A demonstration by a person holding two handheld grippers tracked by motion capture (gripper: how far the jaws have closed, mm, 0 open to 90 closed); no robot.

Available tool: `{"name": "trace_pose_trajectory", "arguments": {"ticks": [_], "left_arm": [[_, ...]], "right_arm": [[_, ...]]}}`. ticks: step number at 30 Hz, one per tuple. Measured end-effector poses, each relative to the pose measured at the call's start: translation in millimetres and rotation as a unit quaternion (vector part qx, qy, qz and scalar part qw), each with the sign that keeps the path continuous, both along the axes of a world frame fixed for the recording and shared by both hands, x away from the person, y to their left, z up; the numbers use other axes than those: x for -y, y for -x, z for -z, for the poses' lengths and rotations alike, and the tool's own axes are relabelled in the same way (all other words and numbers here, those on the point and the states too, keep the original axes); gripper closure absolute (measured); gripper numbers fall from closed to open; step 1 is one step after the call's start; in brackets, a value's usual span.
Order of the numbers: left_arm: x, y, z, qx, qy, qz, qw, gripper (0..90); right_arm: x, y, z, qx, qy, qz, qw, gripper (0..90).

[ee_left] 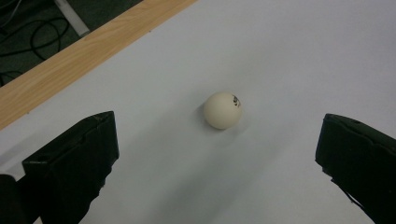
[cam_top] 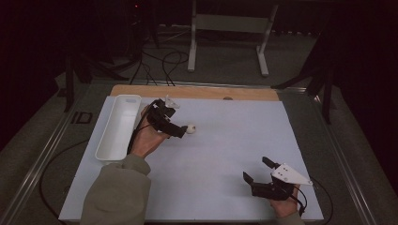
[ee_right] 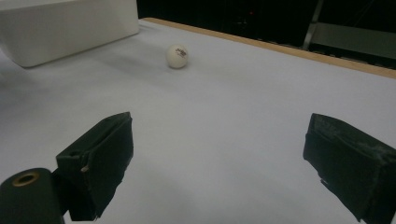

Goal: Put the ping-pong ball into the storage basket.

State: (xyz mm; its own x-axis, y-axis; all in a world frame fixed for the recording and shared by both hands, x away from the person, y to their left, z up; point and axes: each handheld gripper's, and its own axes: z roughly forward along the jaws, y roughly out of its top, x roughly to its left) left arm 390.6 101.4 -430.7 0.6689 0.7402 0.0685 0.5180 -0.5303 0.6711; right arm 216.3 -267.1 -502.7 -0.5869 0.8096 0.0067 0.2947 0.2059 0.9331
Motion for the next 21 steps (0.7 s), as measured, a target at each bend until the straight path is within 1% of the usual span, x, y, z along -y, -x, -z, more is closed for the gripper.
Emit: {"name": "trace_pose_trajectory", "arguments": {"ticks": [6, 17, 21], "left_arm": [[2.6, -5.3, 6.0, -0.001, 0.004, -0.007, 1.0, 0.0], [4.5, -11.2, 12.3, -0.006, 0.001, -0.011, 0.9999, 0.0], [5.2, -14.1, 15.1, -0.008, 0.006, -0.017, 0.9998, 0.0]], "right_arm": [[-0.2, -0.2, 0.3, -0.001, 0.0, 0.0, 1.0, 8.3], [0.1, -0.4, 0.4, -0.001, 0.0, -0.001, 1.0, 8.3], [-0.1, -0.4, 0.5, -0.001, 0.0, -0.001, 1.0, 8.3]]}}
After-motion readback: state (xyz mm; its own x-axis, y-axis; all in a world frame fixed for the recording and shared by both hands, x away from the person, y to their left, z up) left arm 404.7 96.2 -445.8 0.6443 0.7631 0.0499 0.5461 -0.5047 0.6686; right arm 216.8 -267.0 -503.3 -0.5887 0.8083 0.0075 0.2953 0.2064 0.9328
